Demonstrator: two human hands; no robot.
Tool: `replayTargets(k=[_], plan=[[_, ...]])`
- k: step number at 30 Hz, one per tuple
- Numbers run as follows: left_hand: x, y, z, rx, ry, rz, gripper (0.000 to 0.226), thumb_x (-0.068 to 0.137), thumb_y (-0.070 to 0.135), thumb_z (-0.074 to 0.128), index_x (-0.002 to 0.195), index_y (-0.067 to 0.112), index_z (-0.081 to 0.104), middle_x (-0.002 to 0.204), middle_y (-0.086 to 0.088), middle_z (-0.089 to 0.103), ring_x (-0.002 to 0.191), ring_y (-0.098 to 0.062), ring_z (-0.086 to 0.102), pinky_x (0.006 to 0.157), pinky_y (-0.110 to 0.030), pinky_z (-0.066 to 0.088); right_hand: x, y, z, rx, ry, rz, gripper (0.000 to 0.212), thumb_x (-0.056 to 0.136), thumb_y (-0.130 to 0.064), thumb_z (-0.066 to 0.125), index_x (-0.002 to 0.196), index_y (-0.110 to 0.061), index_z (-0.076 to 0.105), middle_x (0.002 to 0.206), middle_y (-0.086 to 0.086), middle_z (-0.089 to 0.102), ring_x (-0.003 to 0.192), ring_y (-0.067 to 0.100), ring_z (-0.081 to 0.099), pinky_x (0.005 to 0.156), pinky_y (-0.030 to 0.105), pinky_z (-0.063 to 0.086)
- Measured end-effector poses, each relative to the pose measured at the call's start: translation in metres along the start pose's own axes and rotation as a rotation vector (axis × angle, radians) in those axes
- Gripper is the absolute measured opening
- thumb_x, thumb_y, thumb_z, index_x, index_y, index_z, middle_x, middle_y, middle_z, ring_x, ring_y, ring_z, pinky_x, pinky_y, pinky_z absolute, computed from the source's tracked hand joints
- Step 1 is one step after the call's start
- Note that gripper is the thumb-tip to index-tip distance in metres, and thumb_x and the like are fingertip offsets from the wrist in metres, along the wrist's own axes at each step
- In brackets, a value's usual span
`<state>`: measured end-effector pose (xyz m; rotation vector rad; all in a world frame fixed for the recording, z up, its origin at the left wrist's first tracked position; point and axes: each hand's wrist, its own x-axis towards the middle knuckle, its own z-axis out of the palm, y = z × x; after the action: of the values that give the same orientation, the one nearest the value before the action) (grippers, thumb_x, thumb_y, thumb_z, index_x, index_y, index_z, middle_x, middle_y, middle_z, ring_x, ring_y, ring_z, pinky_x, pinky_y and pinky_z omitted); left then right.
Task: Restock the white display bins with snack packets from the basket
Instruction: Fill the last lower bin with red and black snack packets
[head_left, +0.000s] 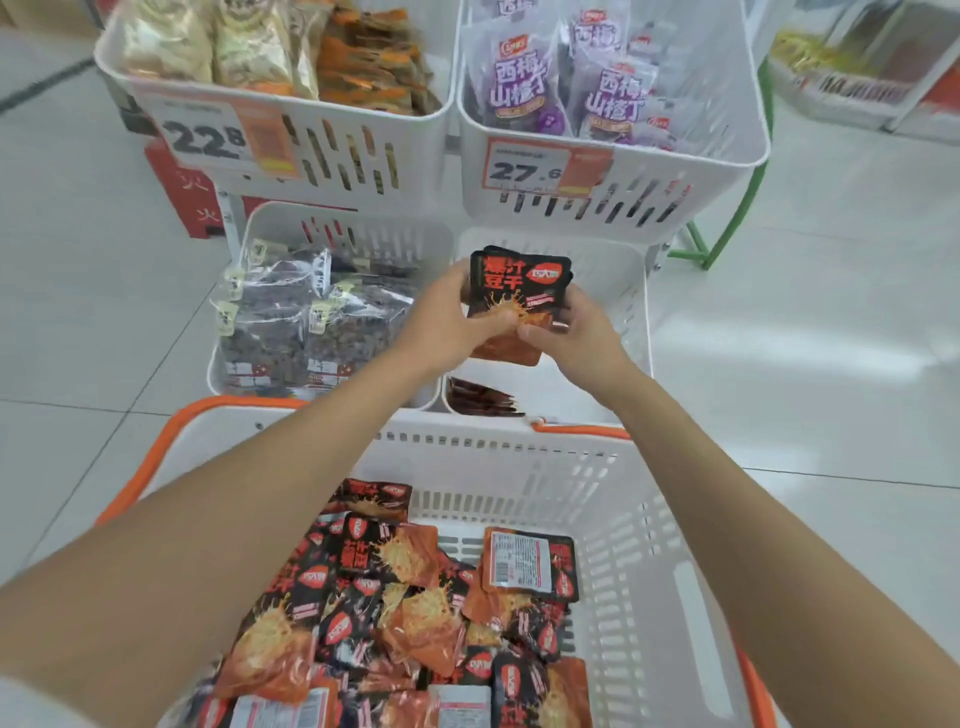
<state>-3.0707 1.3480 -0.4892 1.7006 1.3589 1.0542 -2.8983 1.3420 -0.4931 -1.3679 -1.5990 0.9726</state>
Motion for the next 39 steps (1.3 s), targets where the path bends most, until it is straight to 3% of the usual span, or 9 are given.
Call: replayTargets(k=[3, 7, 12, 15, 21, 30, 34, 37, 39], plan=[[0.025, -0.035, 0.007, 0.307, -0.014, 0.011, 0.071, 0.078, 0.038, 0.079, 0.137, 0.028, 0.041, 0.116, 0.003, 0.062, 0.108, -0.017, 0.056, 0.084, -0.027, 0.040, 0.026, 0.046, 0.011, -0.152, -0.074, -0.015, 0.039, 0.091, -0.004, 0.063, 0.127, -0.012, 0.051, 0.104, -0.007, 0.060, 0.092, 0.002, 0.056, 0.082, 0.018, 0.041], [0.022, -0.081, 0.008, 0.730, -0.168, 0.150, 0.047, 0.077, 0.053, 0.075, 0.117, 0.030, 0.066, 0.135, 0.001, 0.054, 0.134, -0.023, 0.035, 0.107, -0.037, 0.022, 0.034, 0.093, 0.029, -0.301, -0.501, 0.222, 0.034, 0.094, -0.023, 0.058, 0.124, -0.008, 0.050, 0.102, 0.001, 0.056, 0.093, 0.011, 0.054, 0.087, 0.028, 0.041], [0.021, -0.084, 0.003, 0.804, -0.304, 0.176, 0.070, 0.082, 0.078, 0.037, 0.136, 0.036, 0.054, 0.152, 0.009, 0.037, 0.144, -0.014, 0.014, 0.114, -0.041, 0.011, 0.040, 0.072, 0.008, 0.122, -0.740, 0.533, 0.077, 0.083, -0.051, 0.066, 0.148, -0.028, 0.031, 0.145, -0.008, 0.044, 0.132, 0.011, 0.044, 0.112, 0.036, 0.036], [0.021, -0.083, -0.005, 0.841, -0.411, 0.170, 0.089, 0.073, 0.082, 0.006, 0.140, 0.041, 0.048, 0.153, 0.012, 0.036, 0.146, -0.013, 0.009, 0.115, -0.042, 0.012, 0.043, 0.076, 0.008, 0.127, -0.707, 0.513, 0.074, 0.089, -0.050, 0.060, 0.151, -0.030, 0.026, 0.147, -0.008, 0.039, 0.133, 0.010, 0.043, 0.110, 0.034, 0.039], [0.020, -0.088, -0.009, 0.918, -0.436, 0.215, 0.047, 0.099, 0.040, 0.050, 0.145, 0.039, 0.041, 0.154, 0.010, 0.035, 0.149, -0.015, 0.006, 0.115, -0.044, 0.016, 0.040, 0.078, 0.023, -0.097, -0.575, 0.385, 0.054, 0.091, -0.036, 0.065, 0.140, -0.027, 0.043, 0.125, -0.008, 0.051, 0.103, 0.009, 0.059, 0.089, 0.027, 0.054], [0.013, -0.086, -0.009, 0.919, -0.500, 0.193, 0.042, 0.103, 0.037, 0.041, 0.145, 0.040, 0.040, 0.159, 0.010, 0.026, 0.150, -0.014, -0.006, 0.117, -0.045, 0.014, 0.035, 0.072, 0.023, -0.108, -0.602, 0.445, 0.075, 0.087, -0.038, 0.069, 0.150, -0.030, 0.028, 0.145, -0.006, 0.034, 0.127, 0.015, 0.042, 0.096, 0.027, 0.044], [-0.002, -0.067, -0.014, 0.766, -0.369, 0.118, 0.046, 0.101, 0.033, 0.050, 0.147, 0.031, 0.041, 0.157, 0.004, 0.032, 0.146, -0.018, 0.021, 0.117, -0.041, 0.019, 0.017, 0.051, 0.013, -0.326, -0.358, 0.284, 0.074, 0.084, -0.043, 0.072, 0.147, -0.029, 0.035, 0.147, -0.002, 0.037, 0.132, 0.019, 0.041, 0.103, 0.034, 0.042], [-0.032, -0.044, -0.022, 0.622, -0.231, 0.090, 0.036, 0.100, 0.026, 0.054, 0.135, 0.023, 0.055, 0.133, 0.000, 0.057, 0.121, -0.021, 0.050, 0.101, -0.041, 0.042, -0.025, 0.023, 0.019, -0.210, -0.138, 0.116, 0.050, 0.085, -0.029, 0.072, 0.130, -0.030, 0.053, 0.123, -0.005, 0.055, 0.104, 0.010, 0.057, 0.070, 0.023, 0.051], [-0.060, -0.035, -0.029, 0.532, -0.169, 0.062, 0.029, 0.099, 0.023, 0.054, 0.127, 0.020, 0.060, 0.112, 0.003, 0.060, 0.097, -0.017, 0.057, 0.084, -0.038, 0.050, -0.063, 0.012, 0.029, -0.176, -0.100, 0.018, 0.030, 0.086, -0.020, 0.069, 0.115, -0.023, 0.062, 0.102, -0.001, 0.064, 0.085, 0.005, 0.060, 0.067, 0.015, 0.046]])
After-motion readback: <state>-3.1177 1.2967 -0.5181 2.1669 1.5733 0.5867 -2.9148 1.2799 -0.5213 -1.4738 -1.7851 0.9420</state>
